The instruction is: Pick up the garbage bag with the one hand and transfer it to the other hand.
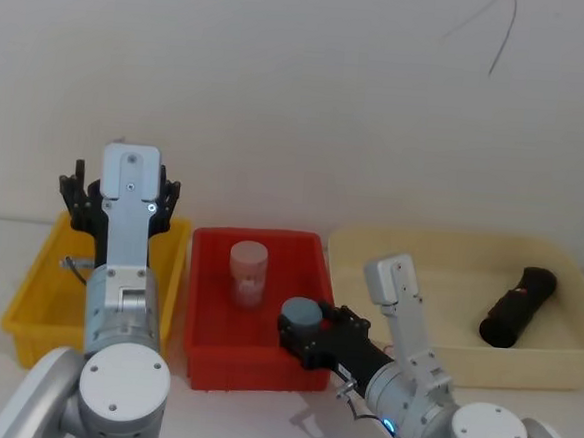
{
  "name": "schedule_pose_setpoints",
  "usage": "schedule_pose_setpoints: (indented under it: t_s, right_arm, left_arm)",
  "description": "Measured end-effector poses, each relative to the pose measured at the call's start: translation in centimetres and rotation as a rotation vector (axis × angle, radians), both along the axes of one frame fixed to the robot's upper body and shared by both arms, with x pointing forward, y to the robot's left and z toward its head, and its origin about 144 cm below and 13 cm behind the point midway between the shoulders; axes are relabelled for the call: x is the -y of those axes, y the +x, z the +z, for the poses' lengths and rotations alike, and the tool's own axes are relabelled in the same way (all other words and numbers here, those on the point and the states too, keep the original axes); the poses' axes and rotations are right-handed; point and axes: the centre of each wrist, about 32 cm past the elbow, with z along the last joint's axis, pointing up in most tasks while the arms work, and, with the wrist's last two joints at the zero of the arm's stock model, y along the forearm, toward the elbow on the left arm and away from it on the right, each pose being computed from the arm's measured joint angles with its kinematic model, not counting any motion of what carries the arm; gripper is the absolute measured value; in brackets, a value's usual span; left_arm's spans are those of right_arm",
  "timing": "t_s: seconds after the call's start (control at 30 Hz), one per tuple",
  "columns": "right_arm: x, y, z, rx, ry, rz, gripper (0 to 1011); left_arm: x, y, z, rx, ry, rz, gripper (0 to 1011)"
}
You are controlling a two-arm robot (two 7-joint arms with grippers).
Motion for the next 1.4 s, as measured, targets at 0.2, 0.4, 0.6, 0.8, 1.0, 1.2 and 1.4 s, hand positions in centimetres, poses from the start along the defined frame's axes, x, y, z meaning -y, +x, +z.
schedule_pose_setpoints:
  t_s: [0.2,0.4,0.6,0.8,1.0,1.2,1.4]
  right_arm:
    - [0.0,0.0,0.0,0.005,-0.005,0.001,660]
    - [0.0,0.0,0.2,0.015,-0.006,0.0,660]
    - [0.3,0.2,1.0,0.044,-0.004,-0.008,660]
    - [0.6,0.5,1.9,0.078,0.001,-0.02,660]
    - [1.3,1.0,3.4,0.131,0.01,-0.051,660]
    - [2.5,1.4,4.5,0.169,0.015,-0.102,660]
    - [4.3,1.7,5.5,0.204,0.019,-0.173,660]
  left_arm:
    - [0.0,0.0,0.0,0.0,0.0,0.0,1001]
    - [0.0,0.0,0.0,0.0,0.0,0.0,1001]
    - [0.0,0.0,0.0,0.0,0.0,0.0,1001]
    - [0.0,0.0,0.0,0.0,0.0,0.0,1000]
    - [0.0,0.0,0.0,0.0,0.0,0.0,1001]
    - [0.0,0.0,0.0,0.0,0.0,0.0,1000]
    - [0.0,0.0,0.0,0.0,0.0,0.0,1001]
